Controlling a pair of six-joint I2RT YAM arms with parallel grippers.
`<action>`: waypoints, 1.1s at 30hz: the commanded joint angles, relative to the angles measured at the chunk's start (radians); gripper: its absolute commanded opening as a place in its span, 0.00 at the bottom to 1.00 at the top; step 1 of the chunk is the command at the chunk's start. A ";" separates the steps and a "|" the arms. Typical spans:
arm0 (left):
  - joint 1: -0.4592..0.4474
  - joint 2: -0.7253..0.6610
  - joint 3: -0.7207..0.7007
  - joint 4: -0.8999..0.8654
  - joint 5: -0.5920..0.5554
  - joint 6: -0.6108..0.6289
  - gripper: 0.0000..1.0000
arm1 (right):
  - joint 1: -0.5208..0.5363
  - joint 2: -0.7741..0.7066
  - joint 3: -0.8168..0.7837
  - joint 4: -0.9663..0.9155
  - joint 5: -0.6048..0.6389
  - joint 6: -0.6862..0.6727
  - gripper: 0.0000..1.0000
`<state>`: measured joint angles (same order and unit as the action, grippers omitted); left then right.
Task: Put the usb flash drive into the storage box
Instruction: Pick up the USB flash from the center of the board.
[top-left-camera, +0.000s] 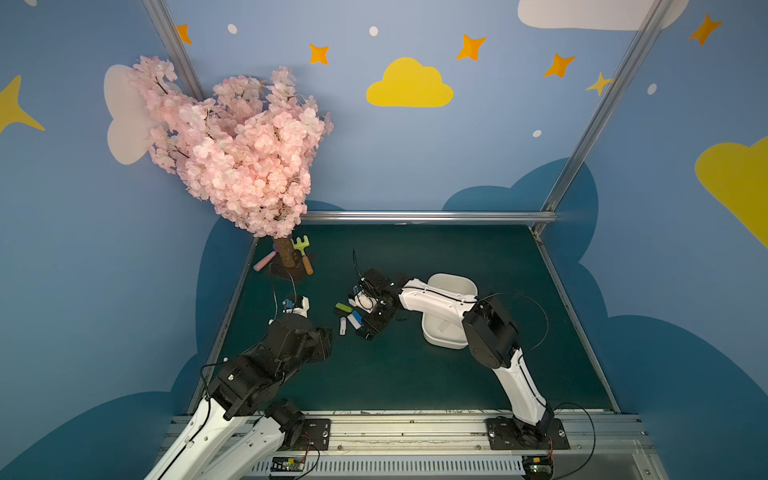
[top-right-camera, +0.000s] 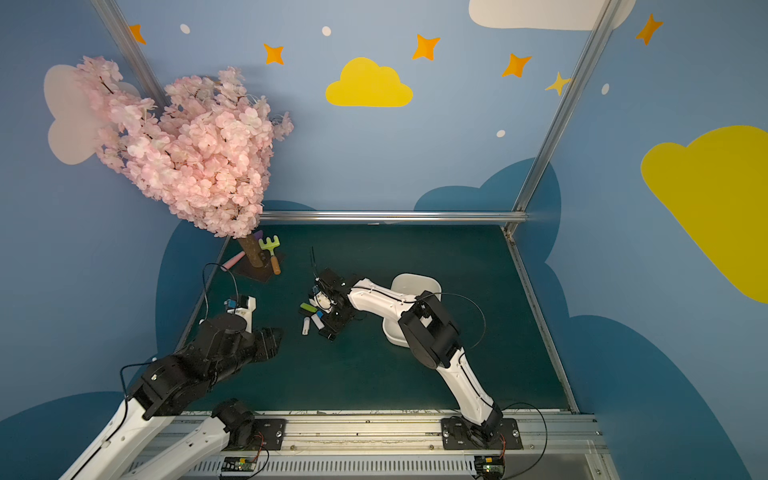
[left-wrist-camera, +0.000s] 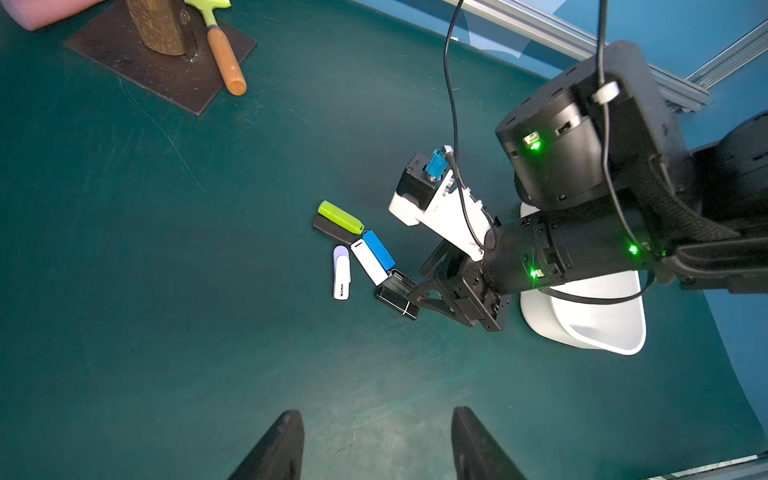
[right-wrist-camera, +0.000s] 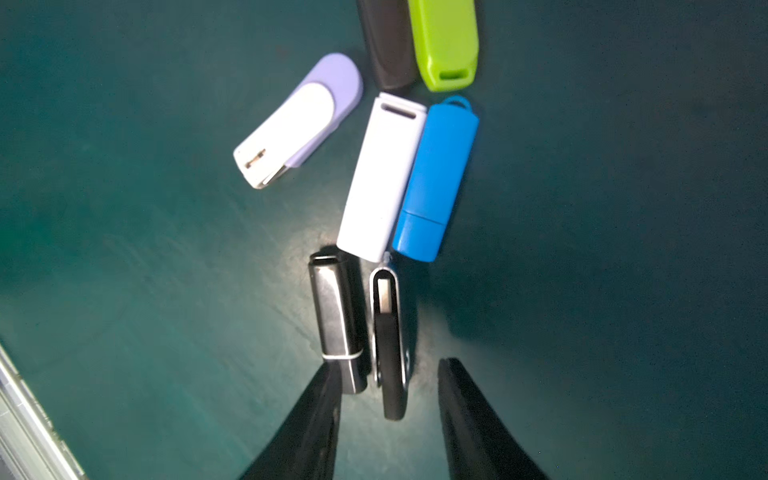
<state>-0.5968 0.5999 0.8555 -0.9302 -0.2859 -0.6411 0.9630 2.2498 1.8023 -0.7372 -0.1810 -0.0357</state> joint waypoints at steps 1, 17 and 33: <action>-0.004 -0.021 -0.004 -0.015 -0.023 -0.009 0.60 | 0.005 0.024 0.019 -0.027 -0.008 -0.014 0.43; -0.004 -0.003 -0.004 -0.016 -0.024 -0.009 0.61 | 0.004 0.071 0.057 -0.042 0.008 -0.030 0.22; -0.005 0.002 -0.010 -0.015 -0.028 -0.015 0.61 | -0.003 -0.149 -0.030 0.009 -0.011 0.000 0.06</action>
<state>-0.5983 0.5972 0.8551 -0.9348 -0.3050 -0.6525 0.9638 2.2169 1.7939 -0.7433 -0.1848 -0.0486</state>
